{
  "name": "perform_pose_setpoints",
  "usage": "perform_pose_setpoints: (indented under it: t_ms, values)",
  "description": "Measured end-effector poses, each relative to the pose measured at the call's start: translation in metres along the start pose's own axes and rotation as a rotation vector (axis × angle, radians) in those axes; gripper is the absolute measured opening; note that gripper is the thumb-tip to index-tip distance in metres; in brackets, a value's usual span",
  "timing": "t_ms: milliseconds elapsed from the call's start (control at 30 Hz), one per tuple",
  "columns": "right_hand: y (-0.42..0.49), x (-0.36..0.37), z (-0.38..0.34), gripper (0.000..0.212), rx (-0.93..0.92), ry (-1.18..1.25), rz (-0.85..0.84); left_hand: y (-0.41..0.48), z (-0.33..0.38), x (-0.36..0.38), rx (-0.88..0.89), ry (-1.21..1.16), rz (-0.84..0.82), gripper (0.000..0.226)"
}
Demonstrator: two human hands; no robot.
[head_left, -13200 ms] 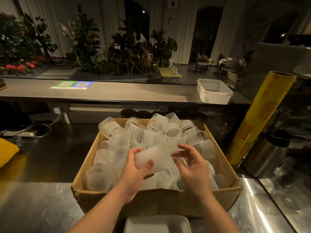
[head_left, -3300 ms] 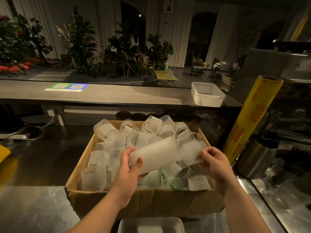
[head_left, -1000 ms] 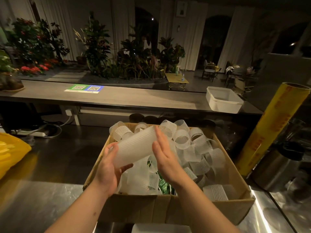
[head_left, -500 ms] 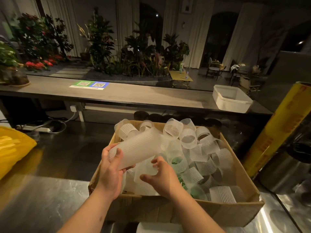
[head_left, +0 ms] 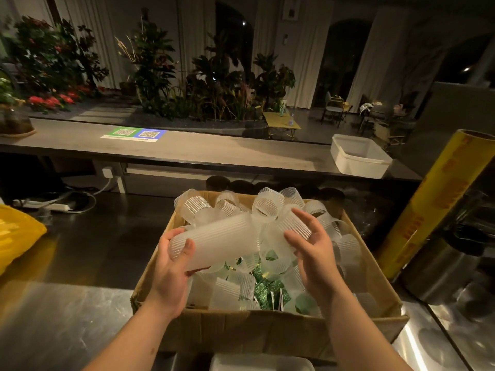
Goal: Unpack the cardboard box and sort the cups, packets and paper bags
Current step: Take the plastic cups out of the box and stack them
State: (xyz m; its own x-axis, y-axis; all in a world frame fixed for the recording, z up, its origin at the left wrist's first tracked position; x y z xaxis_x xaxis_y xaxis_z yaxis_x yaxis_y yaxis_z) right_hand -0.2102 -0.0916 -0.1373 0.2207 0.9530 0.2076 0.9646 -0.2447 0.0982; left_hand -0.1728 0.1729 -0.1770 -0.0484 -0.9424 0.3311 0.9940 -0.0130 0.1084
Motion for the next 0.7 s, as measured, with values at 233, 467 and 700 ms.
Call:
perform_pose_setpoints:
  t_ms: [233,467,700]
  values:
    - [0.002,0.044,-0.009,0.064,0.061,-0.409,-0.304,-0.002,-0.005,0.001,0.001,0.09,-0.022,0.055]
    - [0.002,0.067,-0.002,0.055,0.113,0.042,-0.098,-0.003,0.001,-0.004,0.005,0.01,0.06,0.04]
    - [-0.013,0.068,0.049,0.032,0.273,-0.855,-0.399,-0.002,0.001,-0.006,0.02,0.002,0.085,0.032]
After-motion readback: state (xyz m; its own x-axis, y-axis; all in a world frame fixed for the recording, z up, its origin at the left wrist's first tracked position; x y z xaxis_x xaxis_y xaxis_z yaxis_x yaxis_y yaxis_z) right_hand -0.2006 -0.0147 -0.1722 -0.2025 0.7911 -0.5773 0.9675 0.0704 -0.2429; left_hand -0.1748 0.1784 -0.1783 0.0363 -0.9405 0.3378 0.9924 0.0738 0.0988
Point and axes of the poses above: each hand's wrist, its own y-axis towards the middle knuckle, its own x-axis out of the palm, z = x × y, the point moved 4 cm from there along y, towards the middle knuckle, and after that the axes turned 3 degrees about x, right-handed, at the moved point
